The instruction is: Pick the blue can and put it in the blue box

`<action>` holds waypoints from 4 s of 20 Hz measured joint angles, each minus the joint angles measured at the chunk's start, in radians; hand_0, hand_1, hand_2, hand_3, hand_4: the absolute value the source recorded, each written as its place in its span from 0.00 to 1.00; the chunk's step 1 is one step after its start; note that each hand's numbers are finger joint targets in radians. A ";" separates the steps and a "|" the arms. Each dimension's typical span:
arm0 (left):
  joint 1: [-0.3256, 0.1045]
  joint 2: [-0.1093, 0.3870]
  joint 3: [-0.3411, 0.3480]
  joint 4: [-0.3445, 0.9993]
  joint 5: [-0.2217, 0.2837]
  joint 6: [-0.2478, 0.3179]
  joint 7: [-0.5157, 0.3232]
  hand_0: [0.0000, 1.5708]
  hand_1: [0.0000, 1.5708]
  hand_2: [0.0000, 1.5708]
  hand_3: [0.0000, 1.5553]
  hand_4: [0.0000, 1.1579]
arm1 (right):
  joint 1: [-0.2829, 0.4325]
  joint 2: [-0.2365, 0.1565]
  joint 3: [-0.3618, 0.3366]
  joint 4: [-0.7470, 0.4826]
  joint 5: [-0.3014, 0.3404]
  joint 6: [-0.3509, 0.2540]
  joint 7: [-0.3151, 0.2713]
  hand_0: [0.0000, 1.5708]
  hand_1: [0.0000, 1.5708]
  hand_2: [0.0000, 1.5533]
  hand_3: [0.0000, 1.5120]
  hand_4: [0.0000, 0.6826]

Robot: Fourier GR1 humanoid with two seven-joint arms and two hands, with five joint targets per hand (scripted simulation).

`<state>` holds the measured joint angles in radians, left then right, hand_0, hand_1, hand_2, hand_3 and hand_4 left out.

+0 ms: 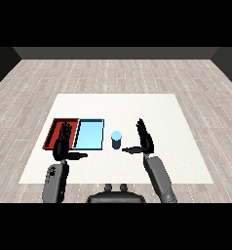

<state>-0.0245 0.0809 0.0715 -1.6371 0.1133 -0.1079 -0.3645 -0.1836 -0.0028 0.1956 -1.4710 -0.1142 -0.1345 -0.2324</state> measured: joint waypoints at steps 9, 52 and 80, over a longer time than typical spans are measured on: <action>-0.004 -0.019 -0.010 -0.016 -0.009 0.012 0.004 0.00 0.00 0.00 0.00 0.00 | -0.032 0.000 -0.004 0.021 -0.058 0.010 0.019 0.00 0.00 0.00 0.00 0.00; 0.010 -0.031 0.007 -0.050 0.017 0.005 0.025 0.00 0.00 0.00 0.00 0.00 | -0.402 0.003 0.392 0.689 -0.739 -0.170 -0.379 0.00 0.00 0.00 0.00 0.00; 0.015 -0.005 0.014 -0.031 0.009 -0.021 0.025 0.00 0.00 0.00 0.00 0.00 | -0.565 -0.009 0.538 0.795 -0.830 -0.537 -0.361 0.91 0.91 0.93 0.93 0.91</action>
<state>-0.0092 0.0757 0.0859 -1.6680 0.1223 -0.1287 -0.3396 -0.7487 -0.0121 0.7335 -0.6758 -0.9437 -0.6711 -0.5931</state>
